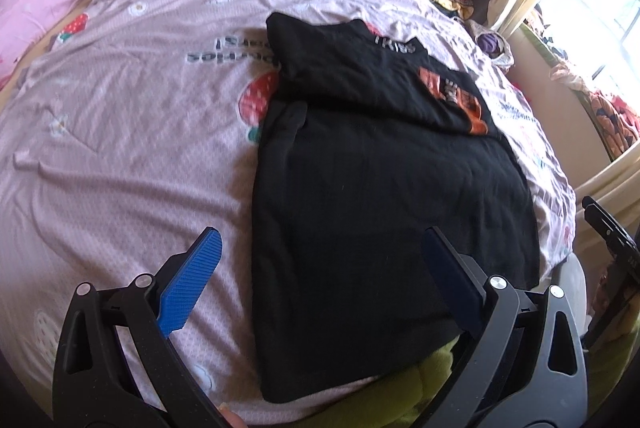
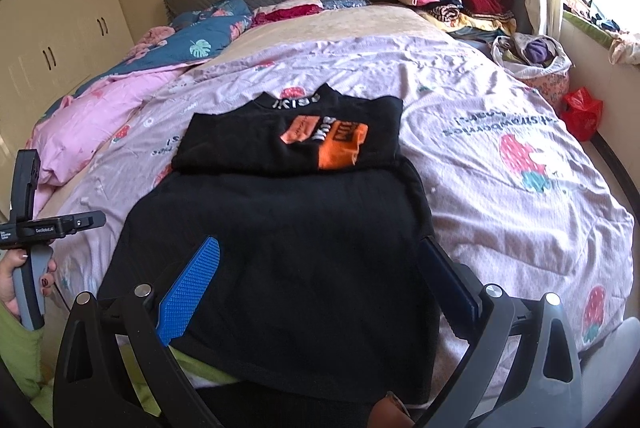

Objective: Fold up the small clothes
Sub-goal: 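Move both open tools to the hem of the black sweatshirt, then close both tools on the sweatshirt hem, one at each hem corner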

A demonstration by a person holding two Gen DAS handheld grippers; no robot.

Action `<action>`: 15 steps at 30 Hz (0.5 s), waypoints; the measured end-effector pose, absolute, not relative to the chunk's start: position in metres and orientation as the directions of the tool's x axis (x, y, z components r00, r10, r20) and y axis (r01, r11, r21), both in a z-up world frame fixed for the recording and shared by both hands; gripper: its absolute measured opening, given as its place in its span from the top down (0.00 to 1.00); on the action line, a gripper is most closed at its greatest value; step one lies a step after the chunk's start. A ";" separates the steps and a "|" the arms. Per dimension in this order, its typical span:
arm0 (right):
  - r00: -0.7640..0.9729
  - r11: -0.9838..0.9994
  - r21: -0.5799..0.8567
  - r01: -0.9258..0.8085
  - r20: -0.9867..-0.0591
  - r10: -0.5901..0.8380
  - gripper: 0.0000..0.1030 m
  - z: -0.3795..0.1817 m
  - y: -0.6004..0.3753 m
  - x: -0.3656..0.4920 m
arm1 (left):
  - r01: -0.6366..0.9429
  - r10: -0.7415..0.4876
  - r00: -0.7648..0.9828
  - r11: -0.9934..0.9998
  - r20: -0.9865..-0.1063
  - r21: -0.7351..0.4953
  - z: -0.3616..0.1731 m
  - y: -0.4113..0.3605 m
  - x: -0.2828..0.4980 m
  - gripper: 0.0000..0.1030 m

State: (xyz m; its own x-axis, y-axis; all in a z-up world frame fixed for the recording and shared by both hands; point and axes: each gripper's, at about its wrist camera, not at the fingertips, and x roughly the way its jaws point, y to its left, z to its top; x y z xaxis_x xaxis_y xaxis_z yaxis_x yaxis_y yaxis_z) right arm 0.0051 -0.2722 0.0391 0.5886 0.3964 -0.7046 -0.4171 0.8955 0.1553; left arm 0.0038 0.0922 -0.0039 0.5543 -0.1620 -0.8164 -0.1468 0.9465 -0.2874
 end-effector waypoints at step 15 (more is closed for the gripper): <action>0.564 0.916 0.160 -0.368 -0.745 0.357 0.04 0.010 -0.298 -0.005 | -0.137 -0.202 0.494 0.942 -0.846 -0.305 -0.033 0.090 -0.016 0.14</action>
